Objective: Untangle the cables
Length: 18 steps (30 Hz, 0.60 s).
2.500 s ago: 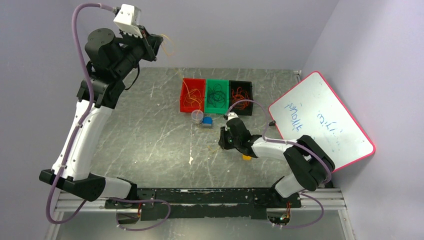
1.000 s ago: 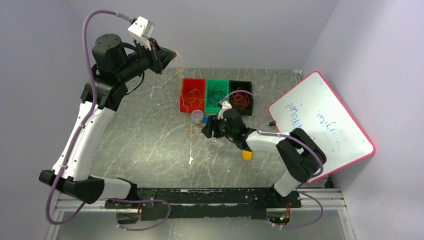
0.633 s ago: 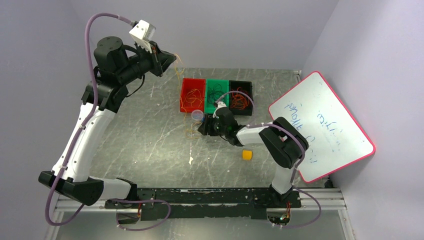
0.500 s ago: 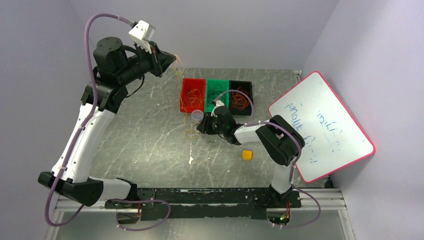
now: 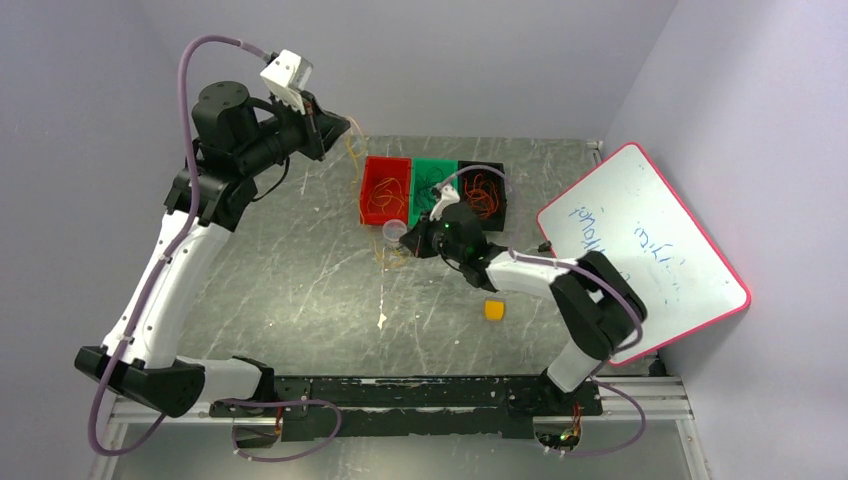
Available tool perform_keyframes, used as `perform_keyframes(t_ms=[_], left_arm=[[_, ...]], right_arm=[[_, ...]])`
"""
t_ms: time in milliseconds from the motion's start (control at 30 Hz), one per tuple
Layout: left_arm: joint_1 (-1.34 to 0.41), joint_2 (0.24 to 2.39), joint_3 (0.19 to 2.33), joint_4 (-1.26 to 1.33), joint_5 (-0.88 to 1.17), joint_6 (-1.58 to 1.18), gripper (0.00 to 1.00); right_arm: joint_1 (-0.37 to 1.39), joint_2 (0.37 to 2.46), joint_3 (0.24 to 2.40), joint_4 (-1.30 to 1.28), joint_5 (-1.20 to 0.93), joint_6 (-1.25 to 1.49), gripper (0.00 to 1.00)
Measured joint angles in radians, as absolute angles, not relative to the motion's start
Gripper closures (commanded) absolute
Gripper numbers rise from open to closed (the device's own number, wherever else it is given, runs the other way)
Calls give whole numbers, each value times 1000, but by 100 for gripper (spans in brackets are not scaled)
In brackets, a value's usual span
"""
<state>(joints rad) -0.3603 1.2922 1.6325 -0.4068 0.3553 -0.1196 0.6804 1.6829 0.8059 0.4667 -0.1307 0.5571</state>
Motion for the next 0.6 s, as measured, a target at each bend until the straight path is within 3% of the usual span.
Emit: perform_keyframes(t_ms=[267,600], left_arm=[[-360,1332,1606,-404,356,-120,93],[-359,1463,1539,-344,360,-118,93]], right_arm=[[635,1524,858,369,-121,489,100],[532,1682,1181,313,-178,449,100]])
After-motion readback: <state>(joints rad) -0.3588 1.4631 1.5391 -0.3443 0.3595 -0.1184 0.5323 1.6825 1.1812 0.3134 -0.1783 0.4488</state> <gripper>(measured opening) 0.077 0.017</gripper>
